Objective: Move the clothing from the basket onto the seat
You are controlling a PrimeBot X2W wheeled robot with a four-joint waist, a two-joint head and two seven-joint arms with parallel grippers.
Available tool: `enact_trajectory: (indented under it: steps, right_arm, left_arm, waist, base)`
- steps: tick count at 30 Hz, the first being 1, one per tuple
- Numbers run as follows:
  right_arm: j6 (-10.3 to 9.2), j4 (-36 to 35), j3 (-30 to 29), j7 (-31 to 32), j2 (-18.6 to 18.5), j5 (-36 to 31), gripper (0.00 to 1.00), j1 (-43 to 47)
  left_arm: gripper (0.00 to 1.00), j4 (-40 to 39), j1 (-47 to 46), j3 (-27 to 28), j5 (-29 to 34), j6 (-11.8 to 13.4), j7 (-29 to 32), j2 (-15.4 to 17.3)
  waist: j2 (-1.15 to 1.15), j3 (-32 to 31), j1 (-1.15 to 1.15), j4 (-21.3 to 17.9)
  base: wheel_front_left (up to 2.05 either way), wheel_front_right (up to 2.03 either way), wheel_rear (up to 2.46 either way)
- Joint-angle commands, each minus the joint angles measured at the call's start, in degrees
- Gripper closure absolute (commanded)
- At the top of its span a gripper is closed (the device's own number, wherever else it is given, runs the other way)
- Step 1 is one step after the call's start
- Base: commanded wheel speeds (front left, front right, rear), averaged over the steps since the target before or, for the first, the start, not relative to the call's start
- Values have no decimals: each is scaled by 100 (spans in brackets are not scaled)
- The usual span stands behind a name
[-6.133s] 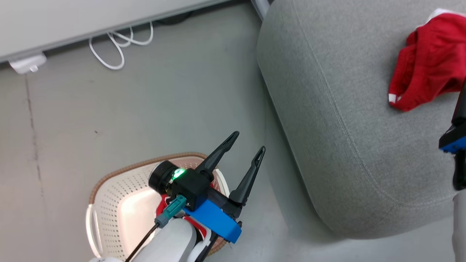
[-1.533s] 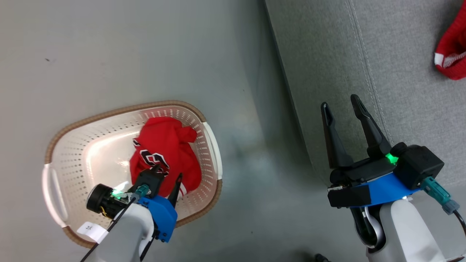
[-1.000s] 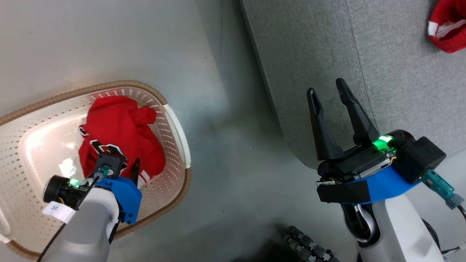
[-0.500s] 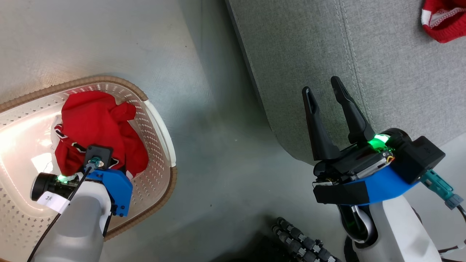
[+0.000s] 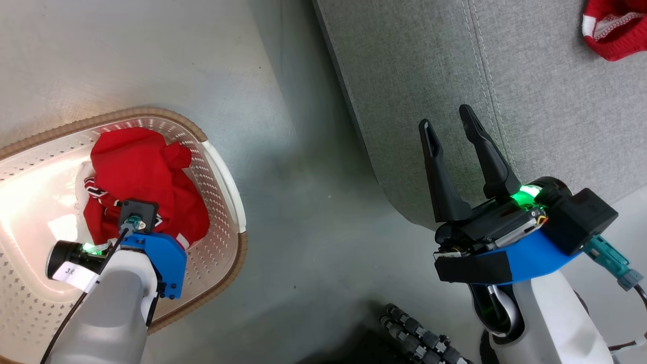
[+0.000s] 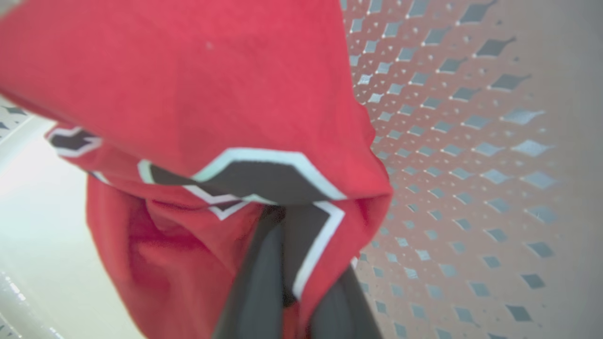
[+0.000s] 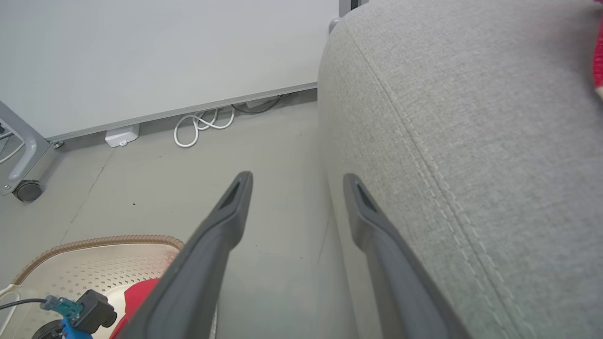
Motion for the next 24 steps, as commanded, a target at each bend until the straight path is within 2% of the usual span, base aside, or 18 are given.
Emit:
enact_trajectory:
  steps: [1,14,24]
  right_arm:
    - [3,-17,-5,-29,6,-40,0,-45]
    - [3,44,-28,-29,6,-186,0,-44]
    - [3,178,-104,-29,5,-383,0,49]
  left_arm:
    - [100,-1,-84,-25,-39,-21,-30,3]
    - [100,69,-31,-23,-236,-157,-97,-125]
    - [100,158,192,-30,-436,-341,-283,-433]
  waist:
    - [0,-15,0,22]
    - [0,-287,0,164]
    - [0,-966,0,508]
  base:
    - [0,0,0]
    - [0,0,0]
    - [0,0,0]
